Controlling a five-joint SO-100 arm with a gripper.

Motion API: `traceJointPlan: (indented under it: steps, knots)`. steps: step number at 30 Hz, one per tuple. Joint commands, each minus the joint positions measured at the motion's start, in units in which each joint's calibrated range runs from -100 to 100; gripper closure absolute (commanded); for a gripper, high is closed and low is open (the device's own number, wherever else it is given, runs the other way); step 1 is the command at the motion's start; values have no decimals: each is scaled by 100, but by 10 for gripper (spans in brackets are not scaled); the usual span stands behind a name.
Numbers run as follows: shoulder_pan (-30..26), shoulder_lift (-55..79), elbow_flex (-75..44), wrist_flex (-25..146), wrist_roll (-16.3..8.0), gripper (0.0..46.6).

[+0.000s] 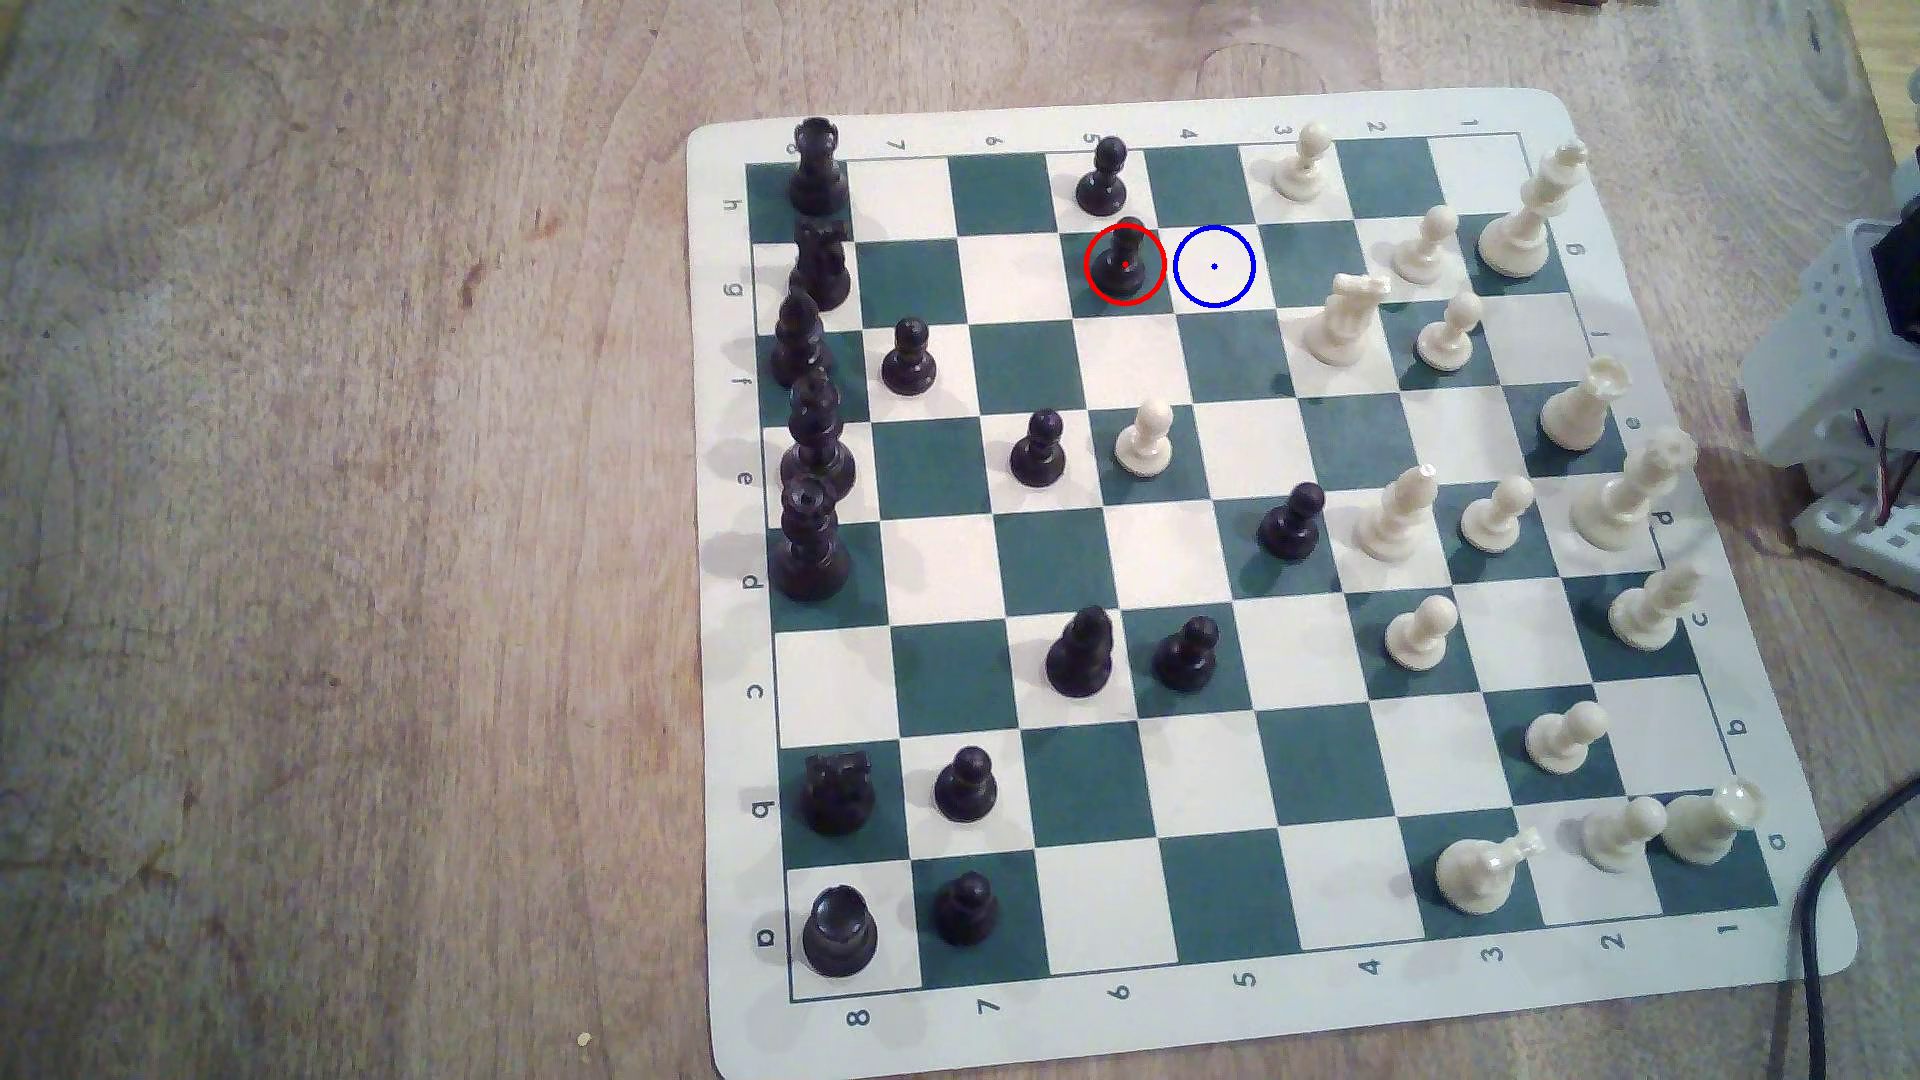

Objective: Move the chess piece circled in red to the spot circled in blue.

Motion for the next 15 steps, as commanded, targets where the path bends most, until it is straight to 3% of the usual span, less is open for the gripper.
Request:
traceJointPlan:
  steps: [1,15]
  knots:
    - [-145,-20,-19,940,10,464]
    - [-231,-20,-2394,4716,10,464]
